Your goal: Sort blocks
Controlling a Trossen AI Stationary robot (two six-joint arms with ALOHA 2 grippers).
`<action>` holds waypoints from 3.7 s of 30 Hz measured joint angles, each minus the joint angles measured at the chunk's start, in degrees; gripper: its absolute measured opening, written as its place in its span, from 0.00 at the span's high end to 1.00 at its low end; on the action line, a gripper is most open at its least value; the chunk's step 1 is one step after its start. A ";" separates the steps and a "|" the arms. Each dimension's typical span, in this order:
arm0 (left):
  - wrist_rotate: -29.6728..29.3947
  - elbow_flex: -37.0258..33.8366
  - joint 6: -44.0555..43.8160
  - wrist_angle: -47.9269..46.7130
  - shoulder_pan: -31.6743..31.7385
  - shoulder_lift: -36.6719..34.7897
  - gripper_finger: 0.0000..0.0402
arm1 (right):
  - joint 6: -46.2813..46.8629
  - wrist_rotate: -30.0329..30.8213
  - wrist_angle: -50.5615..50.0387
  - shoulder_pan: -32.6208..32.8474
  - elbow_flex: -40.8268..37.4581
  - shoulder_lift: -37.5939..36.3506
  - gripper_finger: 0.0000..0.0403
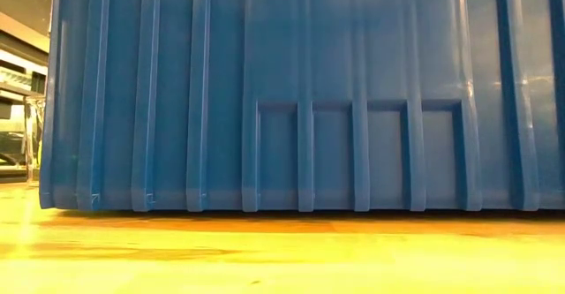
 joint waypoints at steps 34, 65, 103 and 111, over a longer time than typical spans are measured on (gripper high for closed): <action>0.04 -0.02 2.14 0.14 -0.04 0.00 1.00 | 11.49 4.10 15.86 -5.31 -20.26 -1.91 0.27; -0.02 -0.02 0.83 0.24 -0.02 0.00 1.00 | 42.05 -0.03 -1.35 -9.02 -19.46 -3.45 0.27; -0.32 -0.02 2.08 1.82 0.00 0.00 1.00 | 8.96 16.66 14.41 -10.38 -22.43 -17.59 0.41; -1.57 -0.02 -1.07 1.88 0.00 0.00 1.00 | -0.56 14.01 58.12 -11.14 -21.39 -23.87 0.41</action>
